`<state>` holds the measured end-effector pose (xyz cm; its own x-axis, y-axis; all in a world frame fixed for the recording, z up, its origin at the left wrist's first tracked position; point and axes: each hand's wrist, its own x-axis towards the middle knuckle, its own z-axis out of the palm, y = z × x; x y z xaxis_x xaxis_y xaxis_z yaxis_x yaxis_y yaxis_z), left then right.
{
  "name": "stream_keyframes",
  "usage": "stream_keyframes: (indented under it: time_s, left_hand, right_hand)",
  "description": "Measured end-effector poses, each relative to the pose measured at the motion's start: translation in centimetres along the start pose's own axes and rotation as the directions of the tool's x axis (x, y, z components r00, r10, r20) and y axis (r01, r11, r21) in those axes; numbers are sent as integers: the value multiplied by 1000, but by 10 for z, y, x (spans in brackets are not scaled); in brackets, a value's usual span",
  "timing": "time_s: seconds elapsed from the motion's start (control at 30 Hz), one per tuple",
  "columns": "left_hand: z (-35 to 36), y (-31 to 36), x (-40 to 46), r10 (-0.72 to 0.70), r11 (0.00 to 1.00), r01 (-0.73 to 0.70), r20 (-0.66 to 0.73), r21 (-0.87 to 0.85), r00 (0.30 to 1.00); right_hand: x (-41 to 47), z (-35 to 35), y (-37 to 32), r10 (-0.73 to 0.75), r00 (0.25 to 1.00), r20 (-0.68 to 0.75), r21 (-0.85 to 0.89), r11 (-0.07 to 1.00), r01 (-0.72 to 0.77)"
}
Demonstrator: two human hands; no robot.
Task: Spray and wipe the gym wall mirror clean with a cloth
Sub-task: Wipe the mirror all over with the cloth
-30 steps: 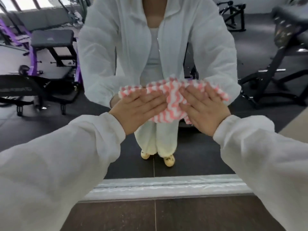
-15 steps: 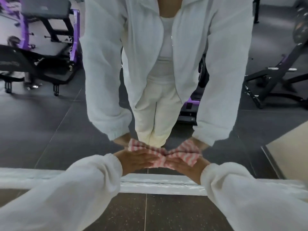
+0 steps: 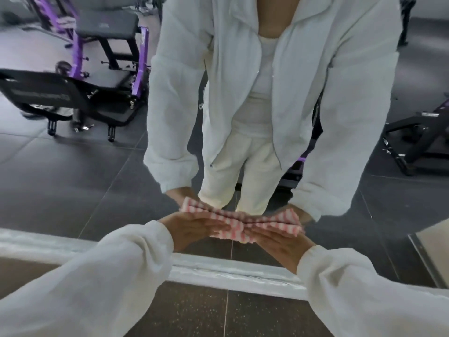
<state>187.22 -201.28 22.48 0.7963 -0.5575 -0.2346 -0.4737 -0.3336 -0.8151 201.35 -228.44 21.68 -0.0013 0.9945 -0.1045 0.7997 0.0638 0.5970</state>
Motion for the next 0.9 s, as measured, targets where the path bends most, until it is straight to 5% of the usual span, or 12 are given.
stream_keyframes:
  time_s: [0.07, 0.17, 0.3, 0.4, 0.6, 0.73, 0.9]
  left_hand:
    - [5, -15, -22, -120, 993, 120, -103, -4, 987]
    - [-12, -68, -47, -251, 967, 240, -186, -80, 950]
    - [-38, -131, -78, -330, 944, 299, -376, -139, 866]
    - [-53, -177, -101, -421, 897, 426, -520, -118, 743]
    - [-67, -254, -152, -512, 816, 554, -651, -166, 560]
    - [-54, -242, -156, -535, 820, 515, -653, -249, 536]
    - [-7, -191, -161, -476, 865, 463, -613, -195, 630]
  right_hand:
    - [5, -30, 10, 114, 994, -3, 48, 992, -113]
    - [24, -57, 24, 265, 945, -192, 59, 964, -259]
    - [55, -109, 56, 381, 791, -480, 129, 922, -366]
    - [80, -165, 84, 436, 607, -664, 136, 869, -476]
    - [129, -262, 121, 521, 421, -743, 160, 748, -644]
    - [147, -253, 104, 497, 428, -755, 155, 769, -620]
    - [152, -203, 67, 394, 613, -685, 24, 853, -521]
